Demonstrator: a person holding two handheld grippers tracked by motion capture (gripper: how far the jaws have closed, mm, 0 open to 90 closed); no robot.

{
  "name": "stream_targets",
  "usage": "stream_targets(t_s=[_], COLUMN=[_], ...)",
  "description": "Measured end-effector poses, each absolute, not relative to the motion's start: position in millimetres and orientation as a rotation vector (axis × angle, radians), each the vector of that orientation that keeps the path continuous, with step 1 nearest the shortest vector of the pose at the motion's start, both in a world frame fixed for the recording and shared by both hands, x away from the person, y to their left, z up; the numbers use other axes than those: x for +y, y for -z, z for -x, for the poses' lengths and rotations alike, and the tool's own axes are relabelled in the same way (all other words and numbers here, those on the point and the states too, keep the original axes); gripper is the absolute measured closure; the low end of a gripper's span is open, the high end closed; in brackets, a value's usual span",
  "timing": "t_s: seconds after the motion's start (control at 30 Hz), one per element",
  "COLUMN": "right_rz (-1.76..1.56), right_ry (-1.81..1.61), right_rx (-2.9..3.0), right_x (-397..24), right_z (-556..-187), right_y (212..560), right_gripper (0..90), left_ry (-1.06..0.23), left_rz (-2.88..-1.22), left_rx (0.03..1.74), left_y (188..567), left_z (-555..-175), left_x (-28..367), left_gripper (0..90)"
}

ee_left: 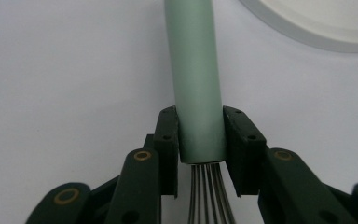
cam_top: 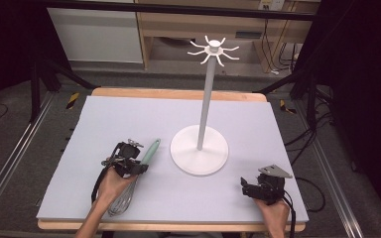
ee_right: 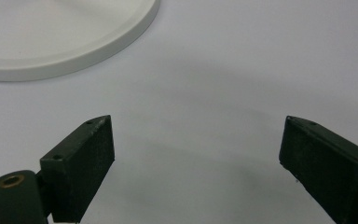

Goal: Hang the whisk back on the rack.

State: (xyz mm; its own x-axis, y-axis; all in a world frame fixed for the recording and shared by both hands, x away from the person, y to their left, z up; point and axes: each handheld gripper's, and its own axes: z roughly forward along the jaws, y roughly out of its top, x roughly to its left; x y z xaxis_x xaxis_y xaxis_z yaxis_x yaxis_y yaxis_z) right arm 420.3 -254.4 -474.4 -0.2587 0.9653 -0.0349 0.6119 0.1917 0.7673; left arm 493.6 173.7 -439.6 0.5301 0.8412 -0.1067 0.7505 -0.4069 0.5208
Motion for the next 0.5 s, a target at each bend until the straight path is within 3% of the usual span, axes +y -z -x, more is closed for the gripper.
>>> stream_targets(t_s=[0.5], right_rz=[-1.470], right_ry=[-0.880], right_rx=[1.947], right_x=[-255], right_z=[-420], right_y=[474], right_gripper=[10.7], left_ry=[-0.282], left_rz=[-2.181], left_rx=[1.245], left_y=[420], left_z=[-481], left_x=[180], left_gripper=[68.5])
